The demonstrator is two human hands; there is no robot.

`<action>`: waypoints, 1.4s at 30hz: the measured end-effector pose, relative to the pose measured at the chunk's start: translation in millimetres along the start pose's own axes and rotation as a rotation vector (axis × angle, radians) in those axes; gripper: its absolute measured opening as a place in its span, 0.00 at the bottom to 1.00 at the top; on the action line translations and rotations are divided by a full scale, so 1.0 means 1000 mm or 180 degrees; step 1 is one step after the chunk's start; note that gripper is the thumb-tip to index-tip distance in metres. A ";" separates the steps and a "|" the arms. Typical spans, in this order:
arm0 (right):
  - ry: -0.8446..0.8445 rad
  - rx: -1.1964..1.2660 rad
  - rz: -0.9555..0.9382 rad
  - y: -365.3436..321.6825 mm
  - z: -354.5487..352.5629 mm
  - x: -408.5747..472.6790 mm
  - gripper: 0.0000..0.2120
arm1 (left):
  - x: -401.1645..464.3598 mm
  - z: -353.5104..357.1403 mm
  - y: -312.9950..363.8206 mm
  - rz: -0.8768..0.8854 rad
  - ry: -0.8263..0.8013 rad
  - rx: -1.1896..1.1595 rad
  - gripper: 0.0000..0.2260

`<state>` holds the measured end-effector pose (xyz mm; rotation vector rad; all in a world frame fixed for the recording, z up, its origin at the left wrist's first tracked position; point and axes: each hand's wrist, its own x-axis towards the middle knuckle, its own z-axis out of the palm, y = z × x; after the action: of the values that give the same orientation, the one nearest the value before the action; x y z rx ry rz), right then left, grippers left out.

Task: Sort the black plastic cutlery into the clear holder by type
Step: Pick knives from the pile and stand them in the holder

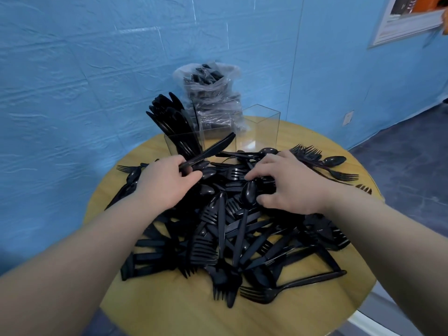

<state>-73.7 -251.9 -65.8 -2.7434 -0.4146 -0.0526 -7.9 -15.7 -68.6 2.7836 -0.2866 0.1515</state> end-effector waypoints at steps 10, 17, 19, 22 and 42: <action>0.0574 -0.0765 0.0177 -0.012 0.011 0.022 0.10 | -0.046 -0.014 -0.046 -0.0362 0.0008 -0.0310 0.11; 0.0986 -0.0408 0.0430 -0.020 0.014 0.020 0.14 | -0.062 -0.007 -0.047 -0.0140 -0.0233 -0.0337 0.23; 0.0808 -0.0244 0.0092 -0.025 0.015 0.011 0.14 | -0.062 -0.004 -0.047 -0.0125 -0.0276 -0.0219 0.28; 0.0302 -0.0249 -0.0371 -0.034 0.023 0.003 0.22 | -0.059 -0.001 -0.050 -0.0189 -0.0195 -0.0128 0.27; 0.0942 -0.1070 0.0307 -0.034 0.022 0.033 0.09 | -0.050 -0.001 -0.054 -0.0271 0.0160 -0.0310 0.15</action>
<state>-52.3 -204.3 -71.3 -3.0105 -0.2051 -0.5413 -45.3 43.6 -91.8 2.6856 -0.1583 0.1815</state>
